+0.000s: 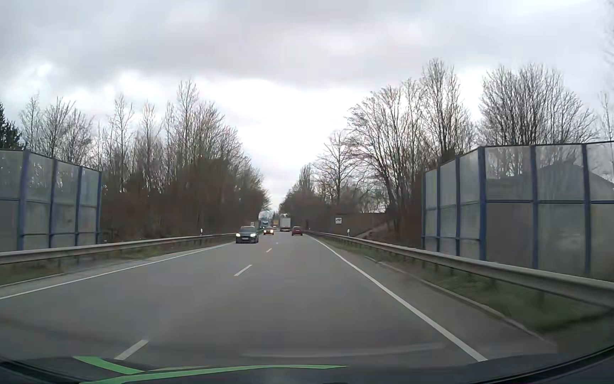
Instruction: Follow the waypoints while adhering to traffic rules and regulations
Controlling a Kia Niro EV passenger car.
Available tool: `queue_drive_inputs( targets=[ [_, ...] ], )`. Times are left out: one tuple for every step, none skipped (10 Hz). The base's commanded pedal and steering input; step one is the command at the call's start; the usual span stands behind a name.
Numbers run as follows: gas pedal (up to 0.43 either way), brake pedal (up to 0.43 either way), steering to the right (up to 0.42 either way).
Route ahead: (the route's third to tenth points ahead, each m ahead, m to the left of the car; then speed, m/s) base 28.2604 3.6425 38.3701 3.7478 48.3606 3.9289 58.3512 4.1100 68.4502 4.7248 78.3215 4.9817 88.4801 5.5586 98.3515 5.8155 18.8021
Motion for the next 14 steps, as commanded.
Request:
queue_drive_inputs(
  targets=[
    [0.15, 0.0, -0.003],
    [0.15, 0.0, -0.003],
    [0.15, 0.0, -0.002],
    [0.15, 0.0, -0.003],
    [0.15, 0.0, -0.002],
    [0.15, 0.0, -0.003],
    [0.15, 0.0, -0.003],
    [0.15, 0.0, -0.003],
    [0.15, 0.0, -0.003],
    [0.15, 0.0, -0.003],
    [0.15, 0.0, -0.003],
    [0.15, 0.0, -0.003],
    [0.15, 0.0, -0.003],
    [0.15, 0.0, -0.003]
  ],
)
